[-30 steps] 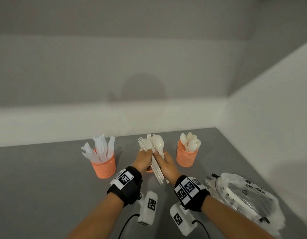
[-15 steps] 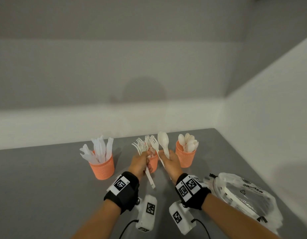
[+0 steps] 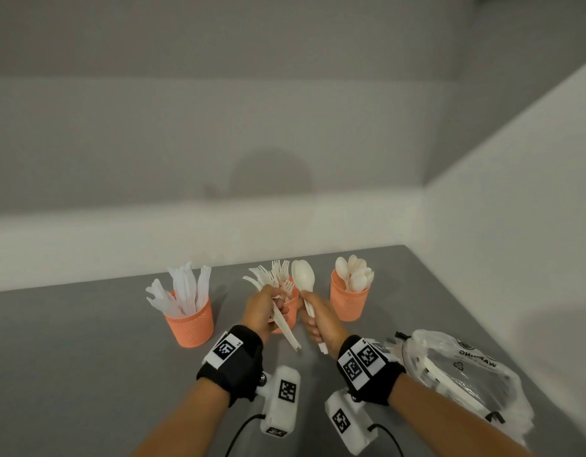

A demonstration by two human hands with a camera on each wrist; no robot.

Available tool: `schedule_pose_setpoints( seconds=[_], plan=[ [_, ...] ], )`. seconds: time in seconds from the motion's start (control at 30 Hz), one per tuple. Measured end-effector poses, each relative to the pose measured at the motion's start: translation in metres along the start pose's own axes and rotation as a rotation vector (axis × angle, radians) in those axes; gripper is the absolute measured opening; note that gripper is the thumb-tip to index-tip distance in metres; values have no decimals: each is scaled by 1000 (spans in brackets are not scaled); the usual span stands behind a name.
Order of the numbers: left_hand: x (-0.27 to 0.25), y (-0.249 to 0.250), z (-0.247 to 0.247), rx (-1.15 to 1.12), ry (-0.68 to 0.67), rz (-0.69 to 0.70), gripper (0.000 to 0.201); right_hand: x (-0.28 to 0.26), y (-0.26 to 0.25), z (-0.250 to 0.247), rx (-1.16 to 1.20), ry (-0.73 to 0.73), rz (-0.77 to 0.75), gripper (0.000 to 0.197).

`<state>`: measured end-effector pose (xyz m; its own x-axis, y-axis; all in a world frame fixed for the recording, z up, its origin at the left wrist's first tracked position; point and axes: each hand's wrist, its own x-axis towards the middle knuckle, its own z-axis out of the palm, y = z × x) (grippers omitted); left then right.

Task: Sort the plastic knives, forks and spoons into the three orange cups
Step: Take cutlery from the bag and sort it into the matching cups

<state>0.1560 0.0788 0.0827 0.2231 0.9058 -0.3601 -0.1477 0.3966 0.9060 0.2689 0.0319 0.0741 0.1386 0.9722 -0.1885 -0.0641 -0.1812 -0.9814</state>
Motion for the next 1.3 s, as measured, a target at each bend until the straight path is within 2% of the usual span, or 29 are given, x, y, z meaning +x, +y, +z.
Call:
schedule_pose_setpoints(
  seconds=[0.1,0.23,0.33,0.4,0.47,0.57,0.63,0.7,0.8,0.83,0.93,1.0,1.1,1.17,1.3],
  plan=[
    [-2,5,-2,-1,-29,39,25,3,1,-7,45,-103,89,38],
    [-11,11,4,185,-128,167,43,2,-1,-4,-4,-231,158,47],
    [-12,11,9,263,-105,244,33,-2,-4,1,-167,-265,190,45],
    [-8,11,13,316,-62,284,22,-3,-6,1,-191,-252,184,41],
    [-4,9,17,379,21,339,18,-4,-9,1,-219,-197,79,33],
    [1,4,24,419,125,429,17,2,-9,2,-276,-55,-184,21],
    [-1,4,31,409,108,454,18,7,-8,3,-293,-2,-245,18],
    [-7,7,36,328,4,432,17,9,-7,1,-262,30,-277,15],
    [-4,9,31,258,-94,342,21,16,-10,-19,-93,144,-228,8],
    [1,9,26,254,-71,312,22,22,-9,-29,-56,203,-189,14],
    [20,10,9,226,115,272,25,42,-12,-58,86,397,-105,31],
    [27,20,4,181,212,320,35,53,-22,-73,149,508,-84,40],
    [40,40,5,237,300,455,45,70,-40,-92,215,576,-94,48],
    [50,51,12,262,275,534,40,82,-48,-99,234,600,-132,50],
    [70,61,24,195,225,555,31,100,-54,-103,195,624,-155,48]
  ],
)
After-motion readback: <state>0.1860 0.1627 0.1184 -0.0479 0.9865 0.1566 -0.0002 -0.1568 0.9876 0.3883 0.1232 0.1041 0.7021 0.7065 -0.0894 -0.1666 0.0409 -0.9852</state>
